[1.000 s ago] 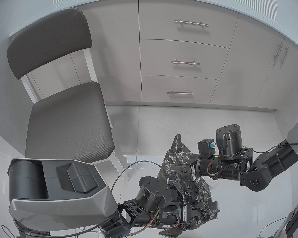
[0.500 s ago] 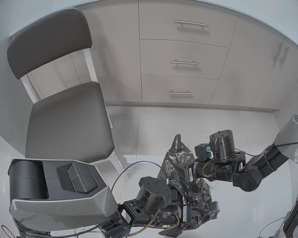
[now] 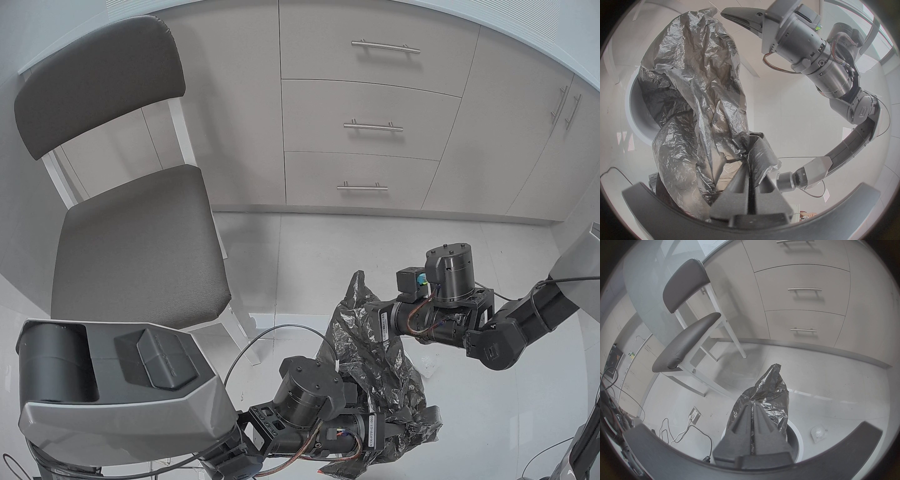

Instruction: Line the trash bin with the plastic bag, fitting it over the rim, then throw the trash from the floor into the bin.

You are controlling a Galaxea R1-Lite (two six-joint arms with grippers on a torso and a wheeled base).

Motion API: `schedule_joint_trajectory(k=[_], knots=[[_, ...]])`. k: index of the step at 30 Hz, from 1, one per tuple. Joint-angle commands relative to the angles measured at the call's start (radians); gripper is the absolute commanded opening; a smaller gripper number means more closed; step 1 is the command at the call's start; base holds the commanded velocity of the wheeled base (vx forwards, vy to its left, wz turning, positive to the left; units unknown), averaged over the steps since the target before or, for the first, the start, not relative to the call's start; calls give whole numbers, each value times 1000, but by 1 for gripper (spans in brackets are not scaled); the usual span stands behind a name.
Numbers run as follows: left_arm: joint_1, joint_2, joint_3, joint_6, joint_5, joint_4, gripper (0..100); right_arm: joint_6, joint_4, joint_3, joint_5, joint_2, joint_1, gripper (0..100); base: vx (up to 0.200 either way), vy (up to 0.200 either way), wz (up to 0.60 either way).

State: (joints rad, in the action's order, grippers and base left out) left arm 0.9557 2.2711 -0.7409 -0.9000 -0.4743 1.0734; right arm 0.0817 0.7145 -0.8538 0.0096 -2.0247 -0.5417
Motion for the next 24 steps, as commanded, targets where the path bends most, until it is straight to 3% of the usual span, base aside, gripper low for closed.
schedule_joint_trajectory(k=[1, 15, 24], knots=[[1, 1, 0, 0, 0, 0, 0, 6, -1, -22, -10, -26, -1, 0, 0, 0, 0], [1, 1, 0, 1, 0, 0, 0, 3, -1, -82, -20, -178, 45, 0, 0, 0, 0], [3, 2, 1, 4, 0, 0, 0, -3, -10, 41, -19, -195, 49, 0, 0, 0, 0]])
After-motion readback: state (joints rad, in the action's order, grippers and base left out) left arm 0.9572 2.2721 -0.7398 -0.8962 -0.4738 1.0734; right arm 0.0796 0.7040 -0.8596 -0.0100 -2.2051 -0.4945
